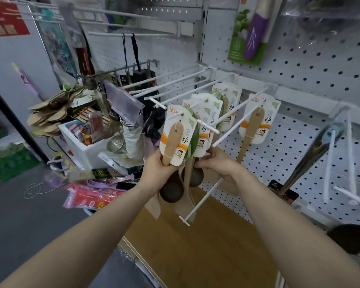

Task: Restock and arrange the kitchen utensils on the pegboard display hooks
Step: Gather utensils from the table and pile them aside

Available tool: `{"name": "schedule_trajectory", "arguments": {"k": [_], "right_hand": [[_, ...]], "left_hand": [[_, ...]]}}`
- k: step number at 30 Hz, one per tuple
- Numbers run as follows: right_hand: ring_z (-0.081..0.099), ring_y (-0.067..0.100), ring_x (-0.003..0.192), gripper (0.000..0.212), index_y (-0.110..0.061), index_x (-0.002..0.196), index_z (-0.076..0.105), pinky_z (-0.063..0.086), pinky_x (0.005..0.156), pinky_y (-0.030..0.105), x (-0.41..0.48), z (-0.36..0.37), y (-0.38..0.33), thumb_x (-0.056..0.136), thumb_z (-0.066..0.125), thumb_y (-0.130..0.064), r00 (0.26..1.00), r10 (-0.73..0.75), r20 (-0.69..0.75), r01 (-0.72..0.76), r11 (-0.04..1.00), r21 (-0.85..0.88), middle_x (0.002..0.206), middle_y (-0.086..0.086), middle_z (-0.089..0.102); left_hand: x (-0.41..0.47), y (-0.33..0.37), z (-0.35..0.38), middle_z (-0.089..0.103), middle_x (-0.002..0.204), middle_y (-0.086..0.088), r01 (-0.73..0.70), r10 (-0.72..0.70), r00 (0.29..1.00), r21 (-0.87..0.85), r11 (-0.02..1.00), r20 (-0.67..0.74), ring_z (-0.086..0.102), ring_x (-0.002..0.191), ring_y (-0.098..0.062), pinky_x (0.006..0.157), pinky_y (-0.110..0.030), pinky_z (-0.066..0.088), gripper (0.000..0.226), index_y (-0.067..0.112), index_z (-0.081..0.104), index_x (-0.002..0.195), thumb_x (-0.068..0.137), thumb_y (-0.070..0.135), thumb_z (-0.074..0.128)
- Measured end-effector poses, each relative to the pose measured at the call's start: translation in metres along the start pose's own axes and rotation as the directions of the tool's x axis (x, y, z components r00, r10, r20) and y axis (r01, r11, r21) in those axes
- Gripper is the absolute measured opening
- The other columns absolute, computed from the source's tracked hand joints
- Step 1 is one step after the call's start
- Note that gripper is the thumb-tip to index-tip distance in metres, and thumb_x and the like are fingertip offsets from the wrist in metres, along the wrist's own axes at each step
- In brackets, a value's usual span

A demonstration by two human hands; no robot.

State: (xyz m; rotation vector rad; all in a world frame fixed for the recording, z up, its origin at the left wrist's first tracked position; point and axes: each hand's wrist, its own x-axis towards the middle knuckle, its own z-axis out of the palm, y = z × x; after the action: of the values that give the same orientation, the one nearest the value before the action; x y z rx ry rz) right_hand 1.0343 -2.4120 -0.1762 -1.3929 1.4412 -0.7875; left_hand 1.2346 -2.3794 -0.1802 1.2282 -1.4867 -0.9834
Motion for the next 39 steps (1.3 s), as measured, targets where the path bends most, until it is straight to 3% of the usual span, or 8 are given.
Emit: {"name": "schedule_trajectory", "arguments": {"k": [4, 9, 15, 21, 25, 28, 33, 39], "right_hand": [[0.06, 0.018, 0.104, 0.056, -0.034, 0.109, 0.05, 0.051, 0.078, 0.024, -0.007, 0.006, -0.001, 0.079, 0.07, 0.008, 0.997, -0.004, 0.08, -0.004, 0.995, 0.1, 0.117, 0.002, 0.061], [0.061, 0.01, 0.107, 0.067, -0.022, 0.128, 0.053, 0.05, 0.079, 0.018, -0.01, 0.016, 0.001, 0.072, 0.086, -0.011, 0.998, -0.043, -0.041, 0.049, 0.987, 0.151, 0.117, -0.006, 0.064], [0.057, -0.004, 0.079, 0.025, -0.014, 0.111, 0.069, 0.043, 0.056, 0.006, -0.014, 0.029, -0.006, 0.086, 0.072, -0.012, 0.984, 0.008, -0.18, 0.028, 0.98, 0.199, 0.093, -0.008, 0.068], [0.059, 0.014, 0.092, 0.045, -0.017, 0.119, 0.061, 0.044, 0.064, 0.02, -0.016, 0.034, -0.006, 0.079, 0.069, 0.004, 0.998, 0.038, 0.04, -0.044, 0.985, 0.166, 0.115, 0.0, 0.069], [0.061, 0.002, 0.079, 0.038, -0.018, 0.111, 0.064, 0.044, 0.054, 0.012, -0.017, 0.038, -0.01, 0.078, 0.078, -0.006, 0.999, 0.03, -0.014, -0.027, 0.983, 0.183, 0.098, -0.005, 0.07], [0.06, 0.007, 0.078, 0.026, -0.016, 0.105, 0.07, 0.043, 0.064, 0.022, -0.012, 0.041, -0.01, 0.08, 0.078, -0.015, 0.997, 0.06, -0.058, -0.05, 0.986, 0.161, 0.092, -0.005, 0.071], [0.054, 0.018, 0.069, 0.018, -0.015, 0.099, 0.074, 0.043, 0.052, 0.023, -0.009, 0.045, -0.003, 0.081, 0.078, -0.014, 0.997, 0.002, -0.078, 0.007, 0.993, 0.118, 0.091, 0.004, 0.075], [0.066, 0.021, 0.074, 0.026, -0.024, 0.106, 0.072, 0.058, 0.073, 0.038, -0.018, 0.054, -0.003, 0.08, 0.079, -0.027, 0.997, -0.011, -0.071, 0.013, 0.999, 0.034, 0.1, -0.004, 0.076]], "left_hand": [[-0.008, -0.001, -0.006, 0.066, 0.095, 0.022, 0.014, -0.014, 0.998, -0.006, 1.0, 0.055, 0.062, 0.087, 0.009, 0.071, -0.01, 0.049, 0.028, 0.036, 0.058, 0.097, 0.083, 0.018, 0.074], [-0.016, 0.001, -0.011, 0.066, 0.092, 0.016, 0.045, -0.037, 0.989, -0.055, 0.997, 0.143, 0.061, 0.076, 0.014, 0.065, -0.005, 0.046, 0.02, 0.018, 0.06, 0.107, 0.089, 0.013, 0.067], [-0.023, 0.005, -0.008, 0.069, 0.087, 0.019, 0.068, -0.053, 0.973, -0.061, 0.996, 0.223, 0.062, 0.078, 0.012, 0.066, -0.005, 0.045, 0.027, 0.017, 0.066, 0.108, 0.084, 0.011, 0.073], [-0.025, 0.002, -0.008, 0.069, 0.096, 0.018, 0.108, -0.094, 0.973, -0.053, 0.993, 0.209, 0.064, 0.089, 0.006, 0.074, -0.011, 0.05, 0.025, 0.026, 0.061, 0.107, 0.085, 0.02, 0.073], [-0.027, -0.001, -0.014, 0.07, 0.104, 0.011, 0.091, -0.087, 0.976, -0.012, 0.996, 0.202, 0.064, 0.098, -0.005, 0.084, -0.02, 0.05, 0.025, 0.02, 0.061, 0.114, 0.09, 0.027, 0.066], [-0.03, 0.004, -0.018, 0.065, 0.107, 0.018, 0.068, -0.067, 0.97, 0.004, 0.998, 0.234, 0.06, 0.1, 0.005, 0.086, -0.012, 0.047, 0.021, 0.025, 0.056, 0.115, 0.095, 0.023, 0.059], [-0.038, 0.015, -0.025, 0.058, 0.104, 0.028, 0.026, -0.033, 0.964, 0.03, 0.999, 0.263, 0.055, 0.095, 0.02, 0.081, -0.002, 0.042, 0.02, 0.036, 0.05, 0.105, 0.097, 0.018, 0.054], [-0.048, 0.014, -0.034, 0.059, 0.11, 0.026, 0.007, -0.009, 0.967, 0.009, 1.0, 0.255, 0.055, 0.101, 0.016, 0.082, -0.002, 0.042, 0.023, 0.029, 0.05, 0.117, 0.096, 0.02, 0.056]]}}
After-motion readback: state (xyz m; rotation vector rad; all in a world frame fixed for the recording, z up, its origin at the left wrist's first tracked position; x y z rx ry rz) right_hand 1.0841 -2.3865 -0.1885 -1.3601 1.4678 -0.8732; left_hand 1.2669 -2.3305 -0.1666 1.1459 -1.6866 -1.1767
